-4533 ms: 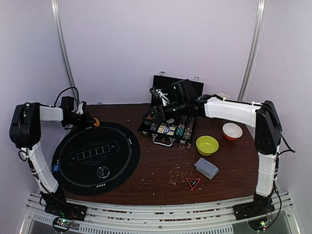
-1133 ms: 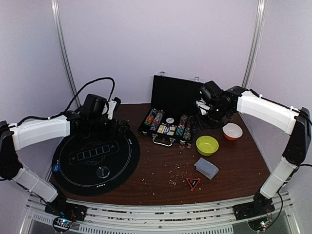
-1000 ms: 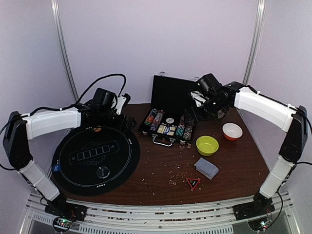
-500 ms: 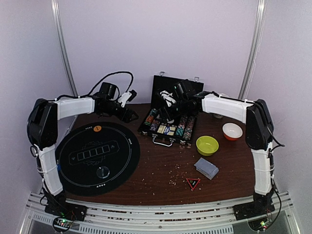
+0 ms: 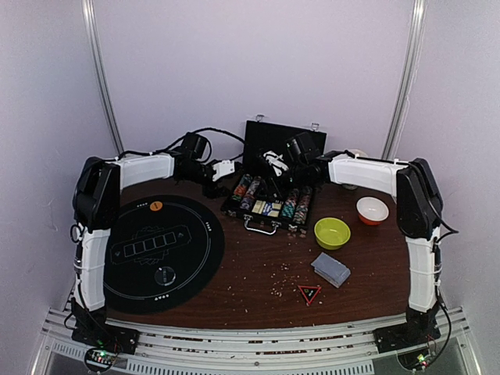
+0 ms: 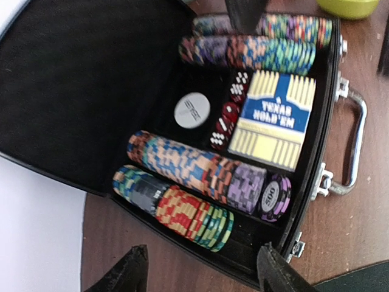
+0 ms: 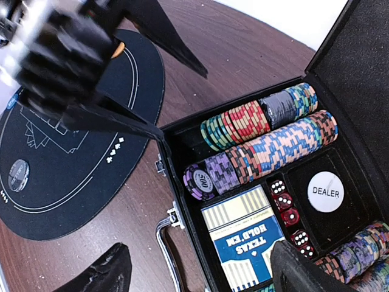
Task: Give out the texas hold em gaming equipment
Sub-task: Move the chip case to the center of the board.
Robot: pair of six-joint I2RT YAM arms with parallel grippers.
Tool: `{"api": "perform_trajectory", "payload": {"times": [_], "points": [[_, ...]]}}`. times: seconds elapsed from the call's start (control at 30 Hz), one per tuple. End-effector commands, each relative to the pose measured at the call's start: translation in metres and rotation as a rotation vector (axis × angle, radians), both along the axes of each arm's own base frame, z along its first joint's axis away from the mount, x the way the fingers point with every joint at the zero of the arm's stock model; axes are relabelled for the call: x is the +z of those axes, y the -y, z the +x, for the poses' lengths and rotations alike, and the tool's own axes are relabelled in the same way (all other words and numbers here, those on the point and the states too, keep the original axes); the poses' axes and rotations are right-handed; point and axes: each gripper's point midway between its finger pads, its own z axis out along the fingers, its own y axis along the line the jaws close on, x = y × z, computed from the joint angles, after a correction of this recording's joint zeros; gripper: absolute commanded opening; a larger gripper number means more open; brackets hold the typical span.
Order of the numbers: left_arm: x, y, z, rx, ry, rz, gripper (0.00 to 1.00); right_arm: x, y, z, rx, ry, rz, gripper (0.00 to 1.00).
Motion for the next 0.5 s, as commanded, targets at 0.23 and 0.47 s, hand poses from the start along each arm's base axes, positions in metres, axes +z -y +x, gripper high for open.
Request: {"api": "perform_trajectory", "payload": {"times": [0.23,0.47], "points": [[-0.032,0.005,0.01,-0.059,0.091,0.137,0.65,0.008,0.009,-0.021,0.017,-0.066,0.004,0.81],[-0.043,0.004,0.029,0.012,0.17,0.161,0.43,0.014,0.013,-0.023,-0.003,-0.068,0.007,0.81]]}}
